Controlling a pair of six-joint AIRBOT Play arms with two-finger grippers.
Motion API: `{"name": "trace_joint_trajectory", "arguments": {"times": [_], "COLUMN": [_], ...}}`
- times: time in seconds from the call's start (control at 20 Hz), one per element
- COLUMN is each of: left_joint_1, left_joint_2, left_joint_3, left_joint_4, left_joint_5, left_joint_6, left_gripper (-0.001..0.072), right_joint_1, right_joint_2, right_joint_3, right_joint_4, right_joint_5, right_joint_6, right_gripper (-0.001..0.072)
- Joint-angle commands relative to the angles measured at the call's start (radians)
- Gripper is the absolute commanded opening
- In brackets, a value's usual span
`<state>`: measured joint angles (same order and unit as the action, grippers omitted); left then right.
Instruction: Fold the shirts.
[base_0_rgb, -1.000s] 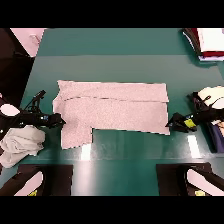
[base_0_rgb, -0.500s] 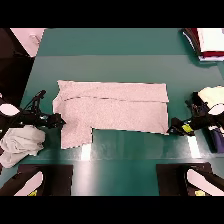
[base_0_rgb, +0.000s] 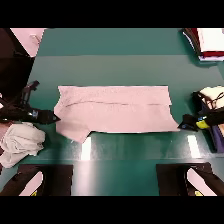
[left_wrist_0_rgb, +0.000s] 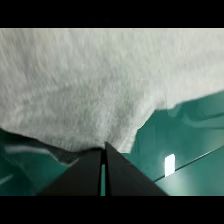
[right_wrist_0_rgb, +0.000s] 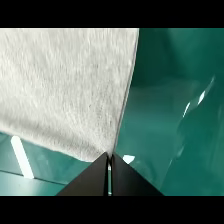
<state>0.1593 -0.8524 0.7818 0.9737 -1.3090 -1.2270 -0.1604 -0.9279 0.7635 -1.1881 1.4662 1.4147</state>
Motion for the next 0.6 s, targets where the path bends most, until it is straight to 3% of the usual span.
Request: {"name": "trace_joint_trajectory", "arguments": {"times": [0.0,0.25,0.55], "left_joint_1": [0.000,0.000,0.001], "left_joint_2": [0.021,0.000,-0.205], "left_joint_3": [0.089,0.098,0.099], "left_joint_4": [-0.051,-0.050,-0.106], "left_joint_5": [0.084,0.298,0.442], "left_joint_6": [-0.001,0.032,0.079], "left_gripper": [0.0020,0.0022,0.0022], "right_joint_1": [-0.020,0.086,0.163], "right_joint_2": [0.032,-0.177,-0.436], "right_joint_3": [0.128,0.292,0.457], "right_joint_4": [-0.003,0.009,0.011], "right_joint_5": [-0.003,-0.081,-0.176], "right_joint_6": [0.002,0.001,0.011], "right_gripper": [0.0010,0.0010,0.0011]}}
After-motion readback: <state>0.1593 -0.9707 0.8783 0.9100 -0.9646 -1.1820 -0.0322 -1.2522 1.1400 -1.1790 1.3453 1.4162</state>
